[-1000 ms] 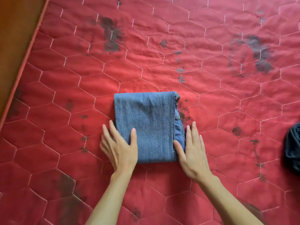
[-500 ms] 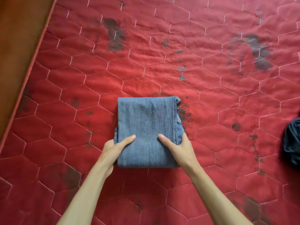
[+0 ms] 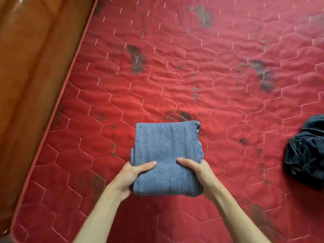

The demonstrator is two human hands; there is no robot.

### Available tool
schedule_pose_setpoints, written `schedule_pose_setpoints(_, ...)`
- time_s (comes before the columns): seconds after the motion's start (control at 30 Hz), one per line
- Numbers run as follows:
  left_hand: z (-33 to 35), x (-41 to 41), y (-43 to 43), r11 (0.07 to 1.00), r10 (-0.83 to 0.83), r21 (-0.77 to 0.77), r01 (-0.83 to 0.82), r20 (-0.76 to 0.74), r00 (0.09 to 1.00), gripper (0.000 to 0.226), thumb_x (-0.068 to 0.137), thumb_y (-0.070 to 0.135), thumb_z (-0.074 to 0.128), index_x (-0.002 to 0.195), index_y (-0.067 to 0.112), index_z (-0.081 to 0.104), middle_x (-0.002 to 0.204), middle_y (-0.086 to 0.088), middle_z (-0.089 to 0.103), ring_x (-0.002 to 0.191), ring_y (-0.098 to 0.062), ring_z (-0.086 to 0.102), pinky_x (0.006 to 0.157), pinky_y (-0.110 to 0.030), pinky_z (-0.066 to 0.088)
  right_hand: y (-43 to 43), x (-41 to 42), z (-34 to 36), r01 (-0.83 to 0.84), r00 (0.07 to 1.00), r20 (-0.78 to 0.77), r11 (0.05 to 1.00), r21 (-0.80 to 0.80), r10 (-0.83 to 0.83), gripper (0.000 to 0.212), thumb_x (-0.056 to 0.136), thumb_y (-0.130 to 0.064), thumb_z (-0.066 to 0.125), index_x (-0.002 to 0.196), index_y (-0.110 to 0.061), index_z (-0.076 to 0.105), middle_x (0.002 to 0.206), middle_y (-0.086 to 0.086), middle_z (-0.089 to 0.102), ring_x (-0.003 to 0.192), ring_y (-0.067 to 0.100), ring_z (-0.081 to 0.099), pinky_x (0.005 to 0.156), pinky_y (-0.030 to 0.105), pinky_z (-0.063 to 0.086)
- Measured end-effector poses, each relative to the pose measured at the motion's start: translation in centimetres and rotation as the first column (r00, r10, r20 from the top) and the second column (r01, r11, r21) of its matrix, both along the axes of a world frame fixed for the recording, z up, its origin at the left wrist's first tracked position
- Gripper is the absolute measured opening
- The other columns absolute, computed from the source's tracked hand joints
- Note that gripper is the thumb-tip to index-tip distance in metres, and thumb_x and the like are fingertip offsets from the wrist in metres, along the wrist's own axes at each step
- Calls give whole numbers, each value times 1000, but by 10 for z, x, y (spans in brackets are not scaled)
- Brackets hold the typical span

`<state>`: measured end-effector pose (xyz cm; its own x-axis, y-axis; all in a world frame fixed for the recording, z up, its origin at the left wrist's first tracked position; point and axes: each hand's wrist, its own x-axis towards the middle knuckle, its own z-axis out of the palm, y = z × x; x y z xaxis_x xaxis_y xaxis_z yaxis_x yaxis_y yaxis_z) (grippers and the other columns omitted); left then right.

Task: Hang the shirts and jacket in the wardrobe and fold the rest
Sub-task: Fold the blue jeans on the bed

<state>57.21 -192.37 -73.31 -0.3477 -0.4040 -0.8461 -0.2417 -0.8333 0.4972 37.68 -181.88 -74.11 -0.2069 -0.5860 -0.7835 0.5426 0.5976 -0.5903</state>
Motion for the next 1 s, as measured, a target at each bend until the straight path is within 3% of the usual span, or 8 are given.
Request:
schedule_pose_setpoints(0.13,66,2,-7,998,2,-69,-6,-47,999,46,71,8,84,114,4,69,112,-15,74,103,-29,72,73,-32,60,-9,-2,65,9,1000,25,997,-75,-7,44,64,-21,77,106,-11,70,102,12,76,89,28,73,79,42,57)
schedule_pose_setpoints(0.27,148,3,-13,993,-2,-119,-6,-65,998,66,58,17,90,118,1,68,116,-18,72,105,-33,70,85,-41,59,-18,-5,145,-5,1000,-11,988,-157,3,45,63,-17,79,107,-9,72,107,16,75,99,36,71,92,48,55)
schedule_pose_setpoints(0.37,213,3,-17,993,-30,-121,17,-103,994,49,75,13,83,119,0,67,117,-19,71,105,-33,70,90,-44,57,-22,-8,207,-6,998,-60,976,-216,-7,49,62,-16,80,109,-8,71,106,16,75,98,35,71,91,47,56)
schedule_pose_setpoints(0.5,303,4,-25,990,-5,-137,-21,-188,982,42,87,28,68,119,2,69,120,-19,70,112,-35,67,102,-45,49,-16,-5,289,-11,997,-76,955,-296,-12,51,62,-15,81,111,-6,70,107,18,74,97,37,71,88,46,57)
schedule_pose_setpoints(0.63,379,9,-18,964,-70,-265,9,-220,973,33,88,21,66,115,2,70,114,-20,72,101,-33,71,84,-38,60,-4,4,359,-6,992,-117,934,-358,-38,53,59,-14,81,110,-6,69,103,17,75,88,31,73,75,39,60)
schedule_pose_setpoints(0.8,447,21,6,878,-97,-477,-35,-250,963,28,84,1,66,112,5,69,105,-18,75,87,-29,74,70,-33,61,20,11,439,-26,993,-114,902,-431,-26,53,57,-19,80,108,-5,69,99,17,75,81,28,74,65,34,58)
schedule_pose_setpoints(0.9,477,31,20,836,-122,-544,-73,-314,941,38,78,-4,72,113,12,67,110,-13,74,93,-25,73,70,-31,60,34,12,482,-47,997,-70,879,-475,15,54,58,-26,82,107,-3,72,107,20,73,89,31,73,72,37,60)
schedule_pose_setpoints(1.0,506,41,28,815,-144,-573,-83,-340,929,74,52,12,93,120,12,65,119,-12,71,105,-28,70,80,-38,57,44,18,519,-93,992,-120,853,-513,36,52,66,-24,76,114,-6,68,109,16,74,97,31,72,84,42,56)
